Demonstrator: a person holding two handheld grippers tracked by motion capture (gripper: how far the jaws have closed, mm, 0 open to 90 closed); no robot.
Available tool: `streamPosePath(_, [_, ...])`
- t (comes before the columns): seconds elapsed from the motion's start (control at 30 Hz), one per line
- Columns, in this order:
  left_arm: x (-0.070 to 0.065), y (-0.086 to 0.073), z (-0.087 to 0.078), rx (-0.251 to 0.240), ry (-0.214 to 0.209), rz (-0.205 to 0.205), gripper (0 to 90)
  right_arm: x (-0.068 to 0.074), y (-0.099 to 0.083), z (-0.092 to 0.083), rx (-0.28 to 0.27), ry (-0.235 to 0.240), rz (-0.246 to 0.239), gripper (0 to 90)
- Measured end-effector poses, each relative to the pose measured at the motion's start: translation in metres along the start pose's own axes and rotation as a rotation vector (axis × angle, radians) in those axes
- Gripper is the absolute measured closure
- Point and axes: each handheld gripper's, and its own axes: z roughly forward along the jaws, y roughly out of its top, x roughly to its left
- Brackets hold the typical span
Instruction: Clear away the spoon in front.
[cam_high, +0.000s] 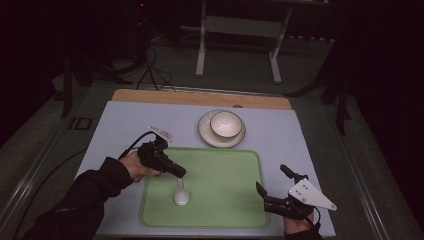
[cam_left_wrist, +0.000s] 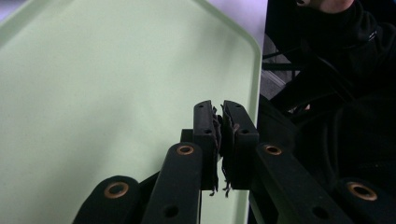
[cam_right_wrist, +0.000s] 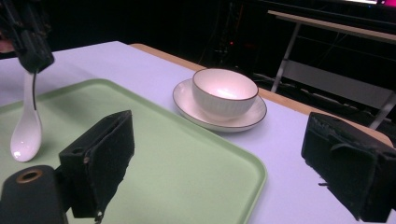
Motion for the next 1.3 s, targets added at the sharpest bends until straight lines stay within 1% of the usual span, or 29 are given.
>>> streamPosePath(0.07, [0.003, -0.001, 0.002, -0.017, 0.011, 0.006, 82.4, 0.000, 0.000, 0.000, -0.001, 0.000, 0.001, 9.5])
streamPosePath(0.13, [0.008, -0.003, 0.004, -0.048, 0.013, 0.007, 81.8, 0.000, 0.000, 0.000, -0.001, 0.001, 0.001, 9.5])
streamPosePath(0.23, [0.015, -0.006, 0.006, -0.078, 0.023, 0.005, 80.2, 0.000, 0.000, 0.000, -0.001, 0.002, 0.002, 9.5])
streamPosePath(0.3, [0.022, -0.008, 0.008, -0.099, 0.027, -0.003, 79.1, -0.001, 0.000, 0.000, 0.003, 0.004, 0.003, 9.5])
streamPosePath(0.33, [0.026, -0.010, 0.009, -0.114, 0.036, -0.006, 78.4, -0.001, -0.001, 0.000, 0.003, 0.005, 0.005, 9.5])
streamPosePath(0.37, [0.029, -0.011, 0.010, -0.117, 0.036, -0.011, 77.8, -0.001, -0.001, 0.000, 0.004, 0.006, 0.007, 9.5])
streamPosePath(0.4, [0.032, -0.012, 0.011, -0.123, 0.049, -0.009, 77.2, -0.001, -0.001, 0.000, 0.004, 0.005, 0.006, 9.5])
streamPosePath(0.47, [0.036, -0.014, 0.013, -0.136, 0.060, -0.003, 75.7, -0.001, -0.001, 0.000, 0.004, 0.007, 0.005, 9.5])
streamPosePath(0.5, [0.039, -0.015, 0.014, -0.145, 0.081, 0.006, 74.9, -0.001, -0.001, 0.000, 0.004, 0.007, 0.006, 9.5])
streamPosePath(0.53, [0.041, -0.015, 0.015, -0.148, 0.080, 0.005, 74.0, -0.001, -0.001, 0.000, 0.003, 0.008, 0.006, 9.5])
streamPosePath(0.57, [0.044, -0.017, 0.017, -0.163, 0.089, 0.005, 73.8, -0.001, -0.001, 0.001, 0.004, 0.009, 0.006, 9.5])
streamPosePath(0.6, [0.046, -0.018, 0.019, -0.166, 0.106, 0.012, 72.9, -0.001, -0.001, 0.001, 0.006, 0.009, 0.005, 9.5])
streamPosePath(0.67, [0.051, -0.019, 0.022, -0.177, 0.097, 0.008, 72.0, -0.001, -0.001, 0.001, 0.006, 0.012, 0.004, 9.5])
streamPosePath(0.7, [0.053, -0.019, 0.023, -0.181, 0.109, 0.005, 71.6, -0.001, -0.001, 0.001, 0.007, 0.014, 0.005, 9.5])
streamPosePath(0.73, [0.056, -0.020, 0.025, -0.183, 0.109, -0.002, 71.1, -0.001, -0.001, 0.001, 0.007, 0.014, 0.005, 9.5])
streamPosePath(0.8, [0.060, -0.021, 0.029, -0.184, 0.128, -0.005, 70.2, -0.001, -0.001, 0.001, 0.009, 0.017, 0.008, 9.5])
streamPosePath(0.83, [0.063, -0.021, 0.031, -0.182, 0.129, -0.015, 69.5, -0.001, -0.001, 0.001, 0.008, 0.017, 0.008, 9.5])
streamPosePath(0.9, [0.066, -0.022, 0.035, -0.182, 0.142, -0.016, 68.9, -0.002, -0.001, 0.001, 0.010, 0.020, 0.009, 9.5])
streamPosePath(0.97, [0.069, -0.022, 0.038, -0.181, 0.145, -0.015, 68.3, -0.002, -0.001, 0.002, 0.010, 0.020, 0.008, 9.5])
streamPosePath(1.0, [0.070, -0.023, 0.041, -0.178, 0.160, -0.012, 67.8, -0.002, -0.001, 0.002, 0.010, 0.022, 0.008, 9.5])
streamPosePath(1.07, [0.073, -0.023, 0.045, -0.171, 0.170, -0.015, 66.8, -0.002, -0.001, 0.002, 0.011, 0.026, 0.007, 9.5])
streamPosePath(1.17, [0.075, -0.024, 0.051, -0.153, 0.212, -0.014, 65.0, -0.002, -0.002, 0.002, 0.013, 0.030, 0.006, 9.5])
streamPosePath(1.23, [0.077, -0.025, 0.053, -0.145, 0.229, -0.022, 64.0, -0.001, -0.001, 0.002, 0.012, 0.033, 0.005, 9.5])
streamPosePath(1.27, [0.078, -0.025, 0.054, -0.142, 0.245, -0.032, 63.4, -0.001, -0.002, 0.002, 0.012, 0.034, 0.005, 9.5])
streamPosePath(1.3, [0.077, -0.025, 0.053, -0.146, 0.256, -0.030, 62.4, -0.001, -0.002, 0.003, 0.013, 0.036, 0.005, 9.5])
